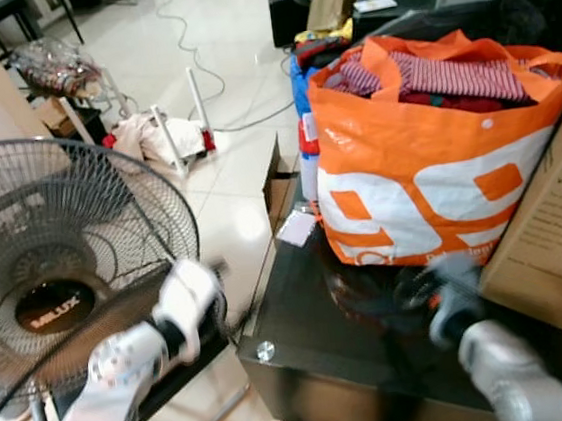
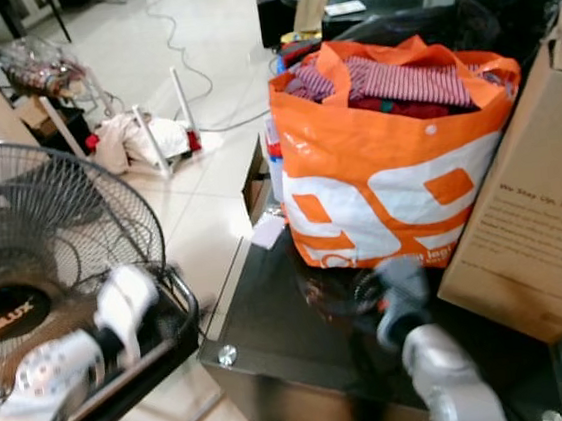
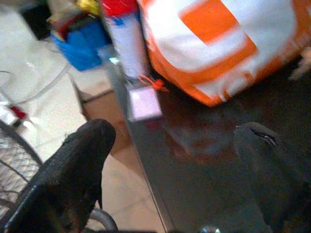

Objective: Hang keys on a hook

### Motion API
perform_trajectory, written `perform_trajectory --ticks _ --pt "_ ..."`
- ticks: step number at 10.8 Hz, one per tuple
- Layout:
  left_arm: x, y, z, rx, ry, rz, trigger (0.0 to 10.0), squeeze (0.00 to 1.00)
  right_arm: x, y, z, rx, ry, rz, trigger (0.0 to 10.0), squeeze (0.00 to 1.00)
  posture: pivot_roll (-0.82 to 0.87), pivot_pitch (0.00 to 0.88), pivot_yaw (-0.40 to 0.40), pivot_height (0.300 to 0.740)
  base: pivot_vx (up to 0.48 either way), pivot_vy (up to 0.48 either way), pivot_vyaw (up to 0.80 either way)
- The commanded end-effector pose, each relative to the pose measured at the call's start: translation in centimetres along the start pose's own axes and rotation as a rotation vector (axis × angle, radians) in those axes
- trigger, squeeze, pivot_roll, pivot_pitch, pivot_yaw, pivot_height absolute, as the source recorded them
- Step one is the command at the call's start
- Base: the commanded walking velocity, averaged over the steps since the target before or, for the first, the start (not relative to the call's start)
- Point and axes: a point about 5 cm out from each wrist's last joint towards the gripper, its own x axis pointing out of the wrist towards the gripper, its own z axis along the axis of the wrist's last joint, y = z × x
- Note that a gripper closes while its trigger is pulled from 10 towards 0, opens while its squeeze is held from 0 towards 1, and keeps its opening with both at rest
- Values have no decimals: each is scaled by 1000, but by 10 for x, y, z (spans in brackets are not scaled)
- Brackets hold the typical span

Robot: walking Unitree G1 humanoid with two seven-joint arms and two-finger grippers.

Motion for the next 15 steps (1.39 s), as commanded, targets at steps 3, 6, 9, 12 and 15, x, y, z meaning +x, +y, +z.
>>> perform_trajectory --ticks 3,6,9,12,15 --pt "3 16 26 60 -108 275 10000 0 -11 5 36 69 -152 -144 0 0 -57 0 40 740 0 0 0" --pt "6 5 25 53 -86 279 10000 0 -15 13 43 90 -141 -170 10000 0 -52 0 35 740 0 0 0" --pt "3 15 26 43 -88 288 10000 0 -8 23 45 18 -105 -161 10000 0 -71 0 56 740 0 0 0" --pt "8 31 32 15 -102 351 10000 0 -2 15 53 -35 -78 -209 10000 0 -70 0 47 740 0 0 0" --pt "8 31 29 3 -98 361 10000 0 1 13 62 -57 -97 -211 10000 0 -69 0 47 740 0 0 0"
